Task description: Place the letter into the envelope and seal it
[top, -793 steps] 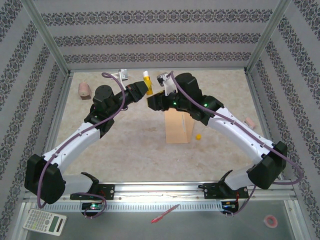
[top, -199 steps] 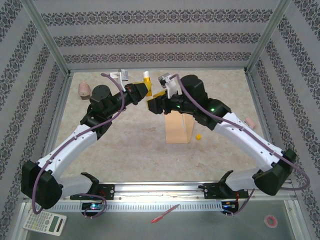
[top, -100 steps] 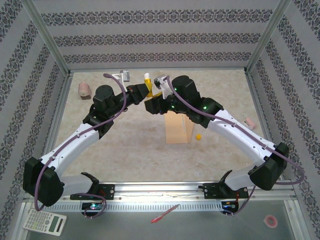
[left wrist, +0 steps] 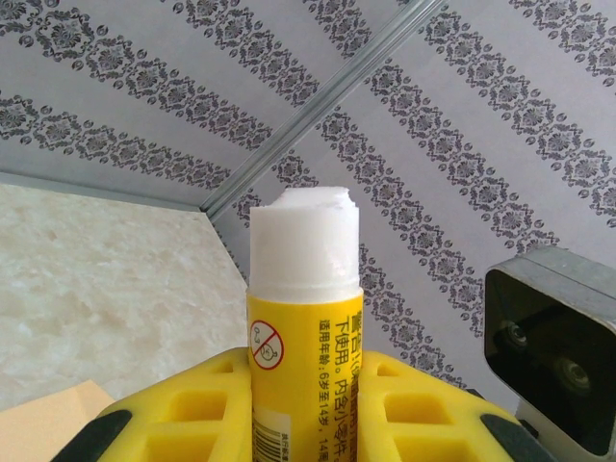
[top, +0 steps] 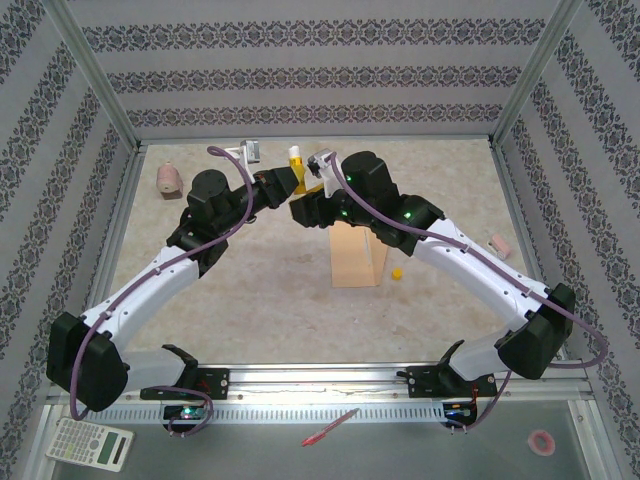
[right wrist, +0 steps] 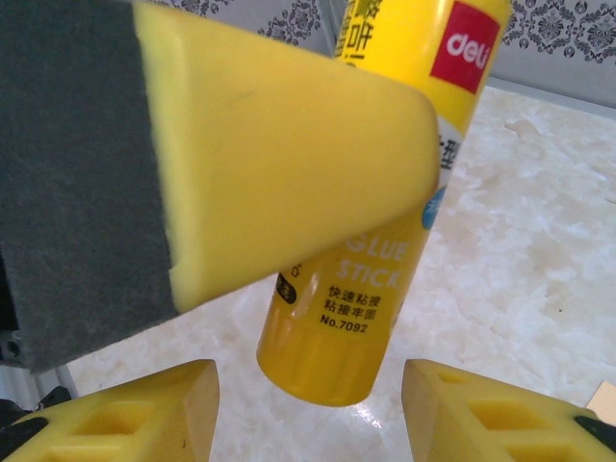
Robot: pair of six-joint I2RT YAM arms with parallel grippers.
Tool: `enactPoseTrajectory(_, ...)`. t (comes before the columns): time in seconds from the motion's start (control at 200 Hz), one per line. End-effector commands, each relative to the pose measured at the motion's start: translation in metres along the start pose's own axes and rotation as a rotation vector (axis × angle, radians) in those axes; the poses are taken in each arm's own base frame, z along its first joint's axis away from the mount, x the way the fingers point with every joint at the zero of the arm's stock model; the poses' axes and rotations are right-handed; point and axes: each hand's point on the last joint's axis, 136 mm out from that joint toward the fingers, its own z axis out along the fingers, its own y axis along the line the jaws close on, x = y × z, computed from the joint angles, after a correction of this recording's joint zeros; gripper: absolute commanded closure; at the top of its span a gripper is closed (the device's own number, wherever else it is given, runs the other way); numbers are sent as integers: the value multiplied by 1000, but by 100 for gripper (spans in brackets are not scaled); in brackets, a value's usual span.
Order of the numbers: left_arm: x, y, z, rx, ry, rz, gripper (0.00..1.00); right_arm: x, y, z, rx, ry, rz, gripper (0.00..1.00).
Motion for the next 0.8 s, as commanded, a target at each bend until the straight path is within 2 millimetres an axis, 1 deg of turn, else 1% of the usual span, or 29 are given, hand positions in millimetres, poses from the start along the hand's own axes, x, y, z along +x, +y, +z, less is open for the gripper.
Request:
enactPoseTrajectory(0.0, -8, -11, 1, 42, -36, 8, 100, -5, 3, -4, 9, -11, -30, 47)
enactPoseTrajectory(0.215, -11, -14, -3, 41, -47, 11, 100, -3, 2, -7, -5, -14, -19, 48)
enactPoseTrajectory(0.445, -8, -14, -3, 50, -43, -6, 100, -7, 4, -10, -31, -29, -13, 48)
enactPoseTrajectory(0.63, -8, -17, -4, 73, -50, -39, 100, -9, 4, -4, -41, -27, -13, 48)
enactPoseTrajectory(0.705, -7, -17, -4, 81, -47, -53, 100, -10, 4, -1, -40, -24, -16, 51)
enactPoseTrajectory(0.799, -7, -18, -5, 87, -50, -63, 100, -9, 3, 4, -40, -14, -20, 52)
